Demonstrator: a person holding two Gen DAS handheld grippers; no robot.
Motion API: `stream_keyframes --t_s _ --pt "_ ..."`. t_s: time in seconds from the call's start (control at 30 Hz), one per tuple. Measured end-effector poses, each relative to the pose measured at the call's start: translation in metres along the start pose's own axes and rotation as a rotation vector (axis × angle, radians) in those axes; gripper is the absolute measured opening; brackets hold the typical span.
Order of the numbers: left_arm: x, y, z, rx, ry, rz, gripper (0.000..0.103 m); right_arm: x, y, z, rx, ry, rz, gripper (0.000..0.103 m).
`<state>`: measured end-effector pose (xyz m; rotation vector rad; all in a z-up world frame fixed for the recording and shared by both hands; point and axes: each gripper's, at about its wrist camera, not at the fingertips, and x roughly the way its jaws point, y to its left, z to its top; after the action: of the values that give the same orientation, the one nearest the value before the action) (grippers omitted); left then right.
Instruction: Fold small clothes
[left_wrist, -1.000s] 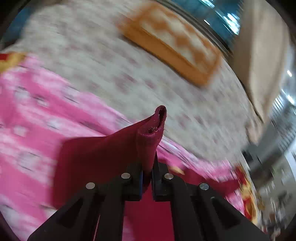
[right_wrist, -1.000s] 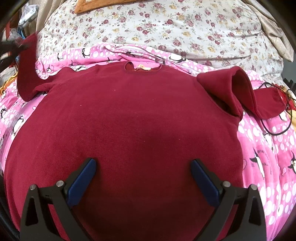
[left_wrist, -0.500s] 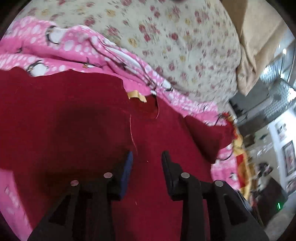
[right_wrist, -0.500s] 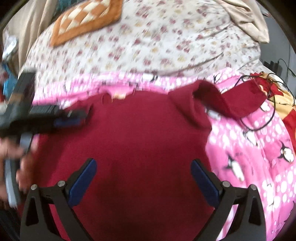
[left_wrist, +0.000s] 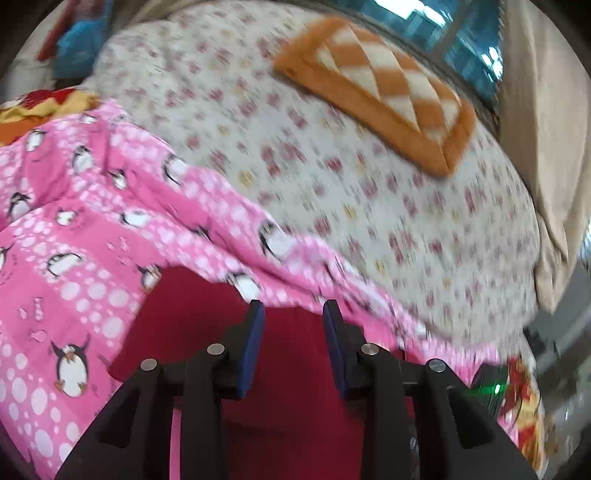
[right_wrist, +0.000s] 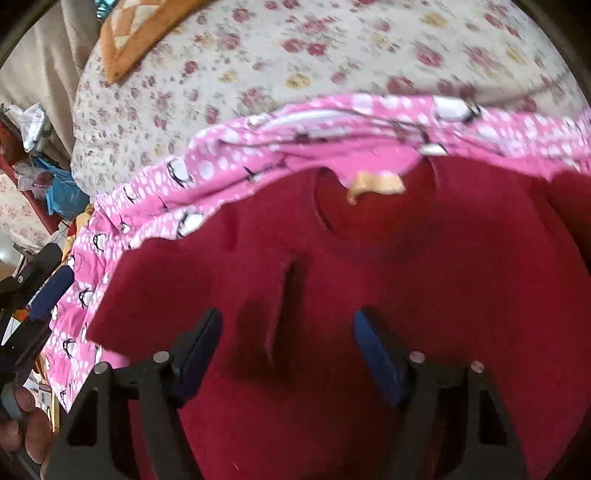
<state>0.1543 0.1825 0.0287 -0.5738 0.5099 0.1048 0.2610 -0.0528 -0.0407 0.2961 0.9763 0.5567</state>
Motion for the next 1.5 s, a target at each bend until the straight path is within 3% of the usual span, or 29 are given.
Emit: stream_keyframes --t_s 0.03,0.1,0.17,0.23,0.3,0.33,0.5,0.67,0.77,0.9,1.0,1.17,1.3,1.4,1.5 --pt "-0.002 0.005 0.003 -0.022 -0.026 0.017 0.015 0.005 0.004 0.000 -0.005 0.017 0.037 0.078" --pt "-0.003 0.016 0.008 -0.055 -0.046 0.041 0.015 0.009 0.014 0.000 -0.050 0.018 0.023 0.076" --pt "-0.006 0.032 0.012 -0.101 -0.050 0.060 0.015 0.007 0.009 -0.001 -0.013 0.009 0.057 0.063" --pt "-0.006 0.042 0.013 -0.142 -0.051 0.064 0.015 0.003 0.000 0.000 0.027 0.014 0.091 0.030" --pt "-0.005 0.053 0.013 -0.189 -0.048 0.073 0.015 -0.001 -0.007 0.000 0.029 0.028 0.107 0.010" --pt "-0.005 0.058 0.012 -0.206 -0.048 0.081 0.015 -0.003 -0.009 -0.001 0.029 0.023 0.118 0.008" --pt "-0.007 0.070 0.014 -0.232 -0.056 0.110 0.015 -0.031 -0.018 -0.005 0.021 -0.031 0.100 0.007" --pt "-0.006 0.061 0.013 -0.201 -0.054 0.100 0.015 -0.084 -0.057 -0.005 0.024 -0.080 -0.160 0.007" --pt "-0.001 0.052 0.011 -0.165 -0.029 0.089 0.015 -0.100 -0.096 -0.008 0.108 -0.083 -0.203 0.007" --pt "0.008 0.039 0.008 -0.110 0.008 0.055 0.015 -0.110 -0.120 -0.013 0.125 -0.123 -0.275 0.006" --pt "0.016 0.028 0.006 -0.060 0.039 0.050 0.016 -0.121 -0.119 -0.007 0.081 -0.166 -0.410 0.006" --pt "0.050 0.016 -0.008 -0.003 0.193 0.040 0.016 -0.128 -0.141 -0.004 0.123 -0.181 -0.364 0.006" --pt "0.077 0.008 -0.027 0.036 0.336 0.041 0.016 -0.128 -0.135 0.000 0.086 -0.207 -0.445 0.006" --pt "0.089 0.001 -0.042 0.112 0.417 0.084 0.016 -0.130 -0.136 -0.001 0.086 -0.205 -0.418 0.007" --pt "0.091 -0.010 -0.051 0.217 0.423 0.119 0.019 -0.141 -0.138 -0.006 0.106 -0.256 -0.353 0.007"
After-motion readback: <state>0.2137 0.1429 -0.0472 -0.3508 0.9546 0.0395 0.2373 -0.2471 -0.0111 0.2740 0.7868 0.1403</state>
